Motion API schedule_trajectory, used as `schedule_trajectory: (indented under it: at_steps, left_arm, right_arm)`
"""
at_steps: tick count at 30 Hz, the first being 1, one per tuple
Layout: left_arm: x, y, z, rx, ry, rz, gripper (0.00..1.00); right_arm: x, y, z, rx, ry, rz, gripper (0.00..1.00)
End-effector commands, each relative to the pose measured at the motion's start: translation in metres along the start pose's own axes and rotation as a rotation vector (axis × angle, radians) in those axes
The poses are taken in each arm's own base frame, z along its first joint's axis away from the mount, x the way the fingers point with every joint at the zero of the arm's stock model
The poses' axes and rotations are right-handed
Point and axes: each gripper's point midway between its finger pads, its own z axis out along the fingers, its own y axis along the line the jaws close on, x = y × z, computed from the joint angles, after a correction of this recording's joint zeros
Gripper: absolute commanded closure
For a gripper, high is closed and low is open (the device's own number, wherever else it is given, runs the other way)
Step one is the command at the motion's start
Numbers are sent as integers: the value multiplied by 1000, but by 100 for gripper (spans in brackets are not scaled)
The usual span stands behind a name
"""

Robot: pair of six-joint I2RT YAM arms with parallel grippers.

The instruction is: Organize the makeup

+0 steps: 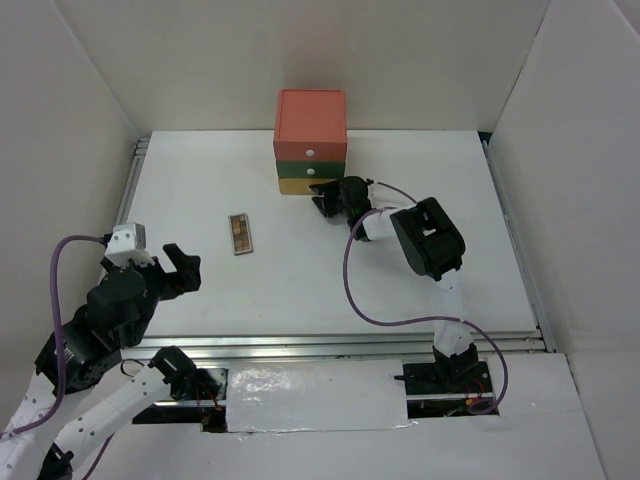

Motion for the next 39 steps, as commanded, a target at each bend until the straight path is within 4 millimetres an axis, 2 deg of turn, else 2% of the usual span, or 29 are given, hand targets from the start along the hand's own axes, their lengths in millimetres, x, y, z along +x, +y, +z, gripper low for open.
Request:
schedule_trajectory:
  at_steps: [1,9,20,25,29,30,31,33,39]
  left_arm:
    - [-8,-6,-1,35,-33,-3,1]
    - [-8,-6,-1,37,-38,-5,1]
    - [-9,-7,-2,46,-40,-6,1]
    - [-9,-6,-4,51,-45,-9,1]
    - [-10,-7,-4,55,-46,-9,1]
    - [-10,-7,-4,57,-46,-9,1]
    - [-10,-7,-4,59,-47,-9,1]
    - [-10,-7,-5,61,-47,-9,1]
    - [-11,-7,-6,64,-53,-13,1]
  right_arm:
    - [2,24,5,-49,-14,-15,50]
    - [-1,5,15,3,-27,-4,55]
    - [-6,-3,18,38,-54,-1,60]
    - [-8,-5,20,66,-70,6,66]
    - [-12,-6,19,79,-89,6,68]
    - [-10,-5,19,84,-86,4,71]
    - [-10,-9,19,105,-84,2,77]
    - [-9,-11,17,116,-80,4,81]
    - [-4,-19,2,117,-60,4,81]
